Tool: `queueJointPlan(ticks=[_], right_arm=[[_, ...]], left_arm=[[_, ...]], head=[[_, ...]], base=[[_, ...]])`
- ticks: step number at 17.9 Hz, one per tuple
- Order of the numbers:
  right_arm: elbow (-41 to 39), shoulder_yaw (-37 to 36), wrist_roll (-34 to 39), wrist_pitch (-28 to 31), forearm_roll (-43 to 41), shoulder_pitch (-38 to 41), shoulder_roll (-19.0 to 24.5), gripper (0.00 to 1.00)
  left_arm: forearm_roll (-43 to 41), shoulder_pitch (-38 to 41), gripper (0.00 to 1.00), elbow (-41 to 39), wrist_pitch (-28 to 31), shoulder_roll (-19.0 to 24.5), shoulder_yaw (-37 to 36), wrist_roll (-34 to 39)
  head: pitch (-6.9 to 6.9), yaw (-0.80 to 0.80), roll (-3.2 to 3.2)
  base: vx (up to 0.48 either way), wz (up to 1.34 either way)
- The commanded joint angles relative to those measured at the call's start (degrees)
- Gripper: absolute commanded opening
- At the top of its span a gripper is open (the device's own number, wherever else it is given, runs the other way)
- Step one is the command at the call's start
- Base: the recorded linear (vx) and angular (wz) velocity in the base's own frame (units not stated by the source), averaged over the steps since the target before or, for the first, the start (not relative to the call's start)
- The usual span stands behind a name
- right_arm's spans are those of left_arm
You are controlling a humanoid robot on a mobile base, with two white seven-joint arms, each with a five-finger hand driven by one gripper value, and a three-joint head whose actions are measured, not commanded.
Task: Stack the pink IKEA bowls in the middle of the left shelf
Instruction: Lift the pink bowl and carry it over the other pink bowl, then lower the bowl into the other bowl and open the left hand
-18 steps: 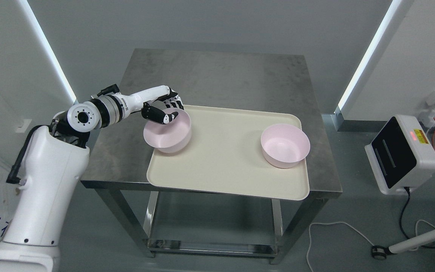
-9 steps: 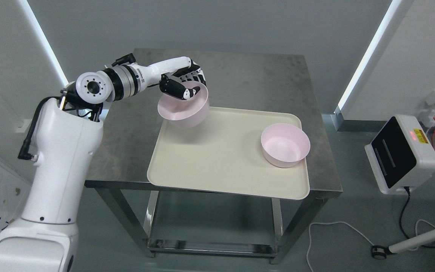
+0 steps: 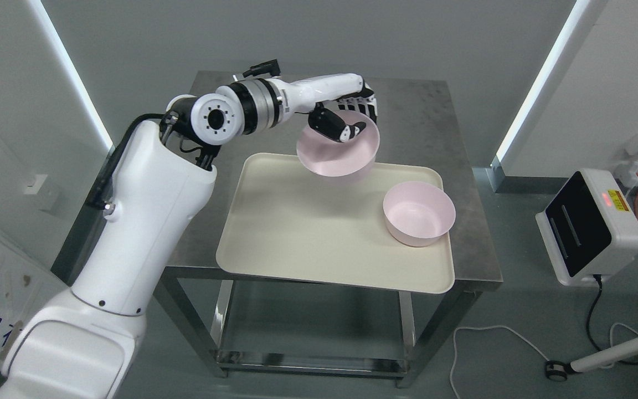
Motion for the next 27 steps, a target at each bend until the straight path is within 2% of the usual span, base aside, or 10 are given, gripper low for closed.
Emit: queueJointPlan(ticks=[1, 4, 8, 17, 22, 23, 24, 26, 27], right_arm=[[-1.93, -0.62, 0.03, -0.07, 0.0, 1.67, -1.0, 1.0], [-1.93, -0.62, 0.03, -0.07, 0.0, 1.67, -1.0, 1.0], [-1.93, -0.62, 0.03, -0.07, 0.0, 1.67, -1.0, 1.0], [-1.93, -0.62, 0.03, 0.02, 0.0, 1.67, -1.0, 1.0], [-1.93, -0.62, 0.03, -0.07, 0.0, 1.67, -1.0, 1.0], [-1.93, -0.62, 0.03, -0.07, 0.0, 1.67, -1.0, 1.0], [-1.93, -0.62, 0.03, -0.07, 0.0, 1.67, -1.0, 1.0], [-1.93, -0.62, 0.03, -0.07, 0.0, 1.67, -1.0, 1.0], [-1.93, -0.62, 0.03, -0.07, -0.08, 1.67, -1.0, 1.0]], left_arm=[[0.02, -2.49, 0.02, -1.09, -1.66, -1.8, -27.75, 6.55], [0.1, -2.49, 0.03, -1.0, -1.75, -1.8, -32.15, 13.14], [0.46, -2.49, 0.04, 3.39, -1.22, -1.8, -32.34, 19.22], [-0.25, -4.24, 0.04, 8.4, 1.15, -1.8, -24.09, 18.35], [0.19, -4.86, 0.06, 8.67, 1.15, -1.8, -23.55, 18.61], [0.19, -4.86, 0.09, 8.67, 1.07, -1.8, -23.72, 18.7], [-0.07, -4.86, 0.16, 8.67, 1.15, -1.8, -23.9, 18.88], [-0.25, -4.68, 0.4, 8.76, 1.42, -1.8, -24.52, 18.97], [-0.25, -4.68, 0.49, 8.76, 1.5, -1.8, -24.52, 18.97]], head=[[0.0, 0.0, 0.0], [0.0, 0.0, 0.0], [0.0, 0.0, 0.0], [0.0, 0.0, 0.0], [0.0, 0.0, 0.0], [0.0, 0.0, 0.0], [0.0, 0.0, 0.0], [0.0, 0.0, 0.0], [0.0, 0.0, 0.0]], base=[[0.0, 0.0], [0.0, 0.0], [0.0, 0.0], [0.0, 0.0], [0.0, 0.0], [0.0, 0.0], [0.0, 0.0], [0.0, 0.0], [0.0, 0.0]])
